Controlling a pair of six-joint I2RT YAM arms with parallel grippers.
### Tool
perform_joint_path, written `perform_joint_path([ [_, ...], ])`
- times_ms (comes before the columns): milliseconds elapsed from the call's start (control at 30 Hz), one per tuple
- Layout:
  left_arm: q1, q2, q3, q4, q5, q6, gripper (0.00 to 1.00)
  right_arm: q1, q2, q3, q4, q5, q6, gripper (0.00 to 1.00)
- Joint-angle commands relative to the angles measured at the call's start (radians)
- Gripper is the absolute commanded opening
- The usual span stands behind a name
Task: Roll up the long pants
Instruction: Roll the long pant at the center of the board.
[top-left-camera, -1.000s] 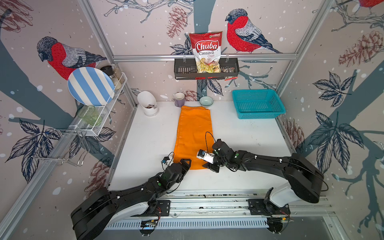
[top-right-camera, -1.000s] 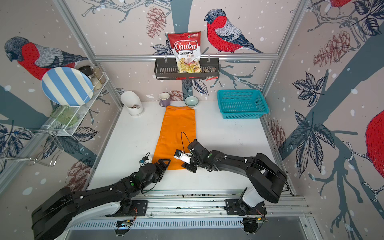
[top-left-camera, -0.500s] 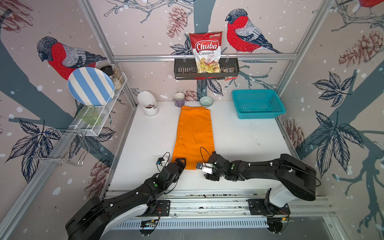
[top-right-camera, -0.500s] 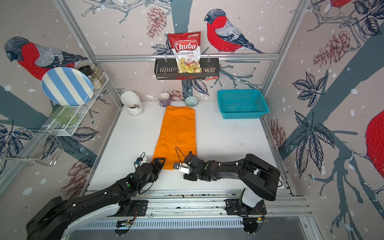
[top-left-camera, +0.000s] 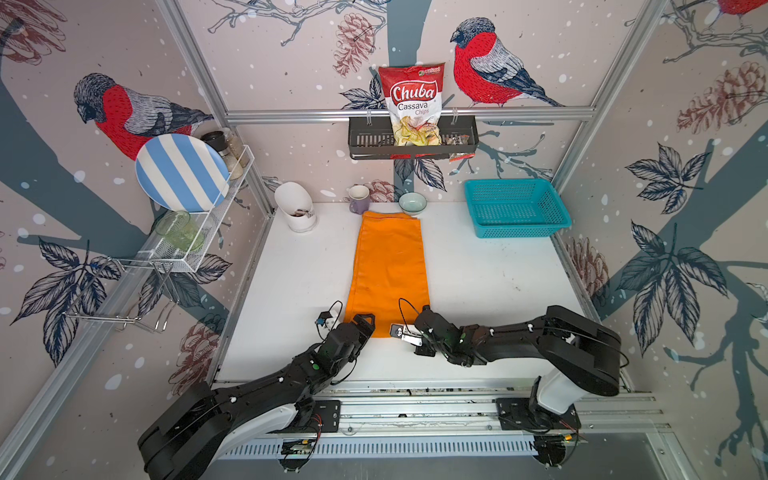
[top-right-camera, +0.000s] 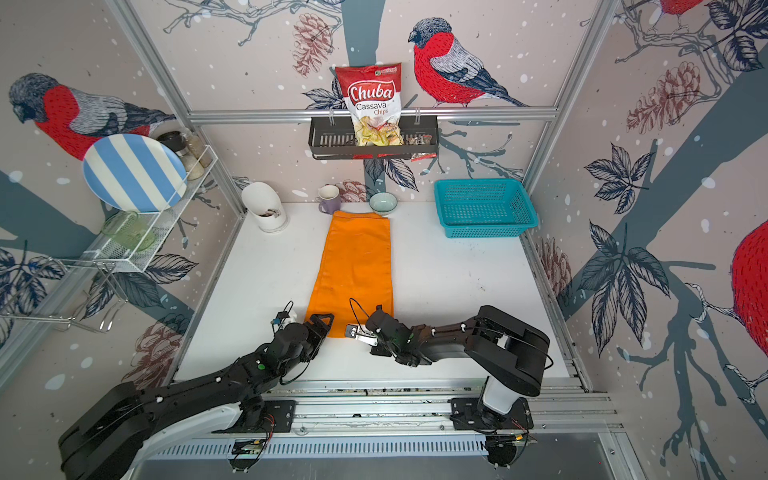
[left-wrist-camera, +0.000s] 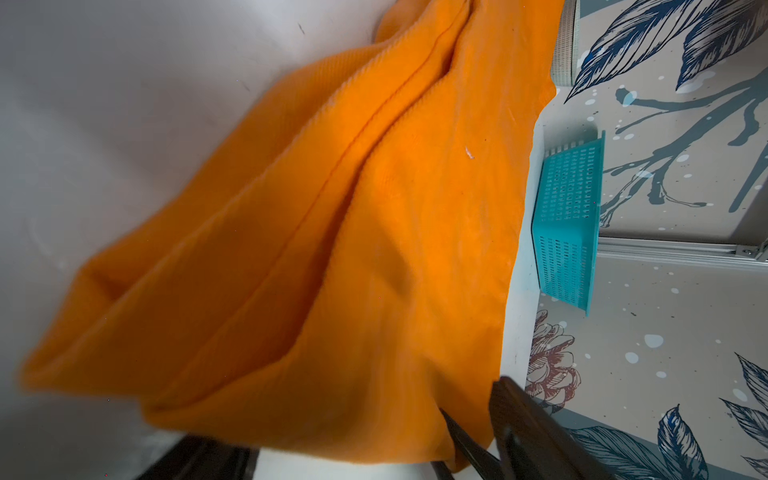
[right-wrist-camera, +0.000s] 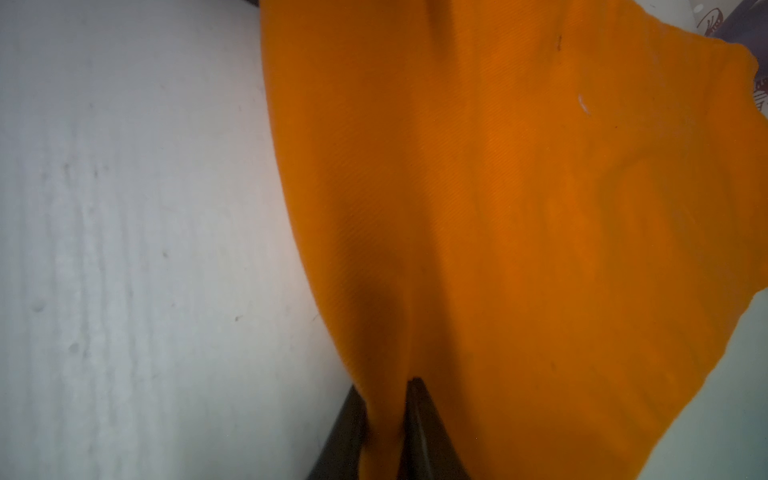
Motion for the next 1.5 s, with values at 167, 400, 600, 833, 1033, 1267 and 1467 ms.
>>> perform_joint_path([
  [167,-0.028,-0.008,0.072,-0.198,0.06,0.086,0.96,-0.048,-0.049,0.107,-0.193,-0.198,0.112,0.06],
  [400,-0.084,-0.002,-0.018,-0.057,0.041,-0.023,0.96,-0.083,-0.089,0.148,-0.251,-0.369,0.182,0.05],
  [600,-0.083,0.009,-0.025,0.015,-0.012,-0.017,0.92,-0.062,-0.097,0.153,-0.304,-0.447,0.176,0.06],
  [833,-0.081,-0.033,0.013,-0.115,-0.031,0.0,0.11,-0.076,-0.113,0.151,-0.335,-0.479,0.214,0.28],
  [1033,-0.076,-0.102,0.055,-0.29,-0.012,-0.046,0.07,-0.048,-0.213,0.105,-0.289,-0.405,0.208,0.47],
  [1267,0.01,-0.02,0.135,-0.342,0.183,-0.105,0.04,0.085,-0.274,0.039,-0.187,-0.244,0.169,0.53],
  [1467,0.025,0.063,0.212,-0.334,0.264,-0.138,0.07,0.147,-0.208,0.014,-0.094,-0.171,0.172,0.57],
])
